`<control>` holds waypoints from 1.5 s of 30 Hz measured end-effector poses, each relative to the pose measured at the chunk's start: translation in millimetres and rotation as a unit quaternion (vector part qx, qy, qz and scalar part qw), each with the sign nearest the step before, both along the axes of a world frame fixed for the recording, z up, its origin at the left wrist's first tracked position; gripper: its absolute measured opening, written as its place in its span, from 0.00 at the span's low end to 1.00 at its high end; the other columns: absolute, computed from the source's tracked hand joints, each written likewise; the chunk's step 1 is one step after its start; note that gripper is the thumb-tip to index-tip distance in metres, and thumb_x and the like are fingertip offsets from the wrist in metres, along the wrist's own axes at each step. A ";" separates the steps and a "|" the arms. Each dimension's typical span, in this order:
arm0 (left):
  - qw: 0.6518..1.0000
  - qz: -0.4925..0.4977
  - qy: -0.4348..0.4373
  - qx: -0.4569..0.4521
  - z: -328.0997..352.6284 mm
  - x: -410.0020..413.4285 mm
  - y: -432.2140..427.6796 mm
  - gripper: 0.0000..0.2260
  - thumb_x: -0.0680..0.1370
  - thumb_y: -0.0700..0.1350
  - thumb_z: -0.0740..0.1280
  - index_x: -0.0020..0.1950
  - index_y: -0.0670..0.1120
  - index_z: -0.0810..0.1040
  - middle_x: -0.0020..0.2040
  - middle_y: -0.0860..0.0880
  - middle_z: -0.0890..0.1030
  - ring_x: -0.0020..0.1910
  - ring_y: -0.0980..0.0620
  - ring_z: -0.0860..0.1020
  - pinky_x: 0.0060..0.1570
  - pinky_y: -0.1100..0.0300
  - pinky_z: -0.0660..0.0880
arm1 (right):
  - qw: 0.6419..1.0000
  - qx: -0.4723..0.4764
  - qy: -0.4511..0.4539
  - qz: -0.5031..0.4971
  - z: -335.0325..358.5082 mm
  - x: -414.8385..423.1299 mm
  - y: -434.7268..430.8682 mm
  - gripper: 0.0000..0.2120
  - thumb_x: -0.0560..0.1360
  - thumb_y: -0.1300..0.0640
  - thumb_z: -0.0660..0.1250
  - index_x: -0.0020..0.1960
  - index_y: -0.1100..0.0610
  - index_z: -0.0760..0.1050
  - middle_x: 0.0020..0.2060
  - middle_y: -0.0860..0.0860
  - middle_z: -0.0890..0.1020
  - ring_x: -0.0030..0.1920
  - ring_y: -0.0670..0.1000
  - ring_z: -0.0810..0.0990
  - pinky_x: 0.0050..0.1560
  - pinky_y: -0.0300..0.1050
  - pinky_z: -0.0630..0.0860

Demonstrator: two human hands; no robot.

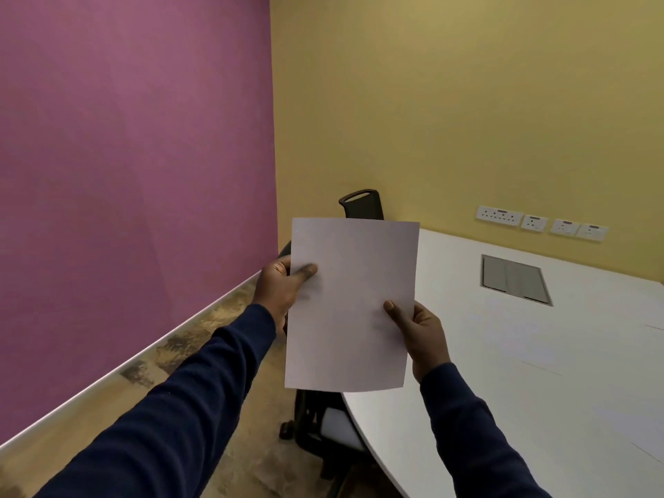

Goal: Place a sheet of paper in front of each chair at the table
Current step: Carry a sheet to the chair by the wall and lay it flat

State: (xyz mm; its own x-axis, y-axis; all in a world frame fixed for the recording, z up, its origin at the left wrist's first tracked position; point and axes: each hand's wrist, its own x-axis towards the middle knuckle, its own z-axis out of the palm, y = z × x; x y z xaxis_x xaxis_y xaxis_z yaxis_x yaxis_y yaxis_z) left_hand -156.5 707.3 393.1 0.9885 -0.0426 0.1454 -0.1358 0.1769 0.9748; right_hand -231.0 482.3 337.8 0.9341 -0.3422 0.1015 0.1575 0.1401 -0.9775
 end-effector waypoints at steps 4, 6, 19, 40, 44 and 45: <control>1.000 0.003 -0.024 -0.001 6.4 39.4 37.3 0.06 0.76 0.43 0.74 0.53 0.47 0.83 0.45 0.51 0.87 0.43 0.52 0.86 0.37 0.61 0.81 | 1.000 0.018 -0.022 0.008 12.9 45.3 36.8 0.09 0.74 0.55 0.74 0.51 0.59 0.83 0.44 0.53 0.87 0.39 0.49 0.85 0.37 0.41 0.80; 1.000 0.004 -0.027 0.006 8.4 64.2 54.7 0.08 0.76 0.44 0.74 0.54 0.46 0.82 0.48 0.49 0.87 0.47 0.49 0.85 0.44 0.55 0.82 | 0.999 0.028 -0.029 0.014 18.4 72.7 53.9 0.09 0.74 0.55 0.74 0.52 0.59 0.83 0.44 0.53 0.87 0.40 0.49 0.85 0.37 0.40 0.80; 0.998 0.024 -0.050 0.044 32.0 290.3 136.8 0.03 0.76 0.44 0.73 0.50 0.48 0.84 0.47 0.50 0.87 0.46 0.49 0.85 0.44 0.56 0.82 | 0.998 0.032 -0.035 0.042 52.2 295.8 126.6 0.14 0.75 0.54 0.73 0.57 0.60 0.81 0.48 0.53 0.87 0.43 0.52 0.87 0.38 0.42 0.81; 0.990 -0.107 -0.069 0.067 21.6 691.0 157.0 0.04 0.78 0.43 0.71 0.50 0.44 0.83 0.50 0.43 0.86 0.50 0.43 0.83 0.54 0.46 0.80 | 0.995 0.009 -0.004 -0.096 45.6 641.1 160.2 0.14 0.76 0.52 0.72 0.58 0.57 0.80 0.54 0.56 0.86 0.53 0.60 0.85 0.50 0.55 0.82; 0.981 -0.144 -0.085 0.095 12.3 755.4 143.9 0.04 0.78 0.44 0.71 0.50 0.45 0.83 0.49 0.48 0.86 0.50 0.47 0.83 0.49 0.56 0.80 | 0.980 -0.017 -0.004 -0.201 43.8 687.3 156.0 0.17 0.75 0.50 0.73 0.61 0.53 0.75 0.56 0.57 0.84 0.53 0.58 0.83 0.50 0.54 0.81; 0.978 -0.158 -0.089 0.101 9.6 769.9 138.3 0.03 0.78 0.45 0.71 0.50 0.48 0.83 0.48 0.55 0.86 0.52 0.50 0.82 0.48 0.63 0.79 | 0.967 -0.063 0.002 -0.246 43.7 696.4 151.9 0.19 0.74 0.48 0.74 0.62 0.51 0.73 0.57 0.56 0.83 0.54 0.56 0.82 0.54 0.55 0.81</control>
State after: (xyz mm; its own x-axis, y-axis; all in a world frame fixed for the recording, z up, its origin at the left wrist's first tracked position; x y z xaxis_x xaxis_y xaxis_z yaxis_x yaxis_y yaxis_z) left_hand 613.3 845.6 402.7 0.8809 -0.3879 0.2711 -0.2762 0.0436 0.9601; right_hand 465.4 634.2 381.5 0.6622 -0.7302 0.1683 0.1719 -0.0706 -0.9826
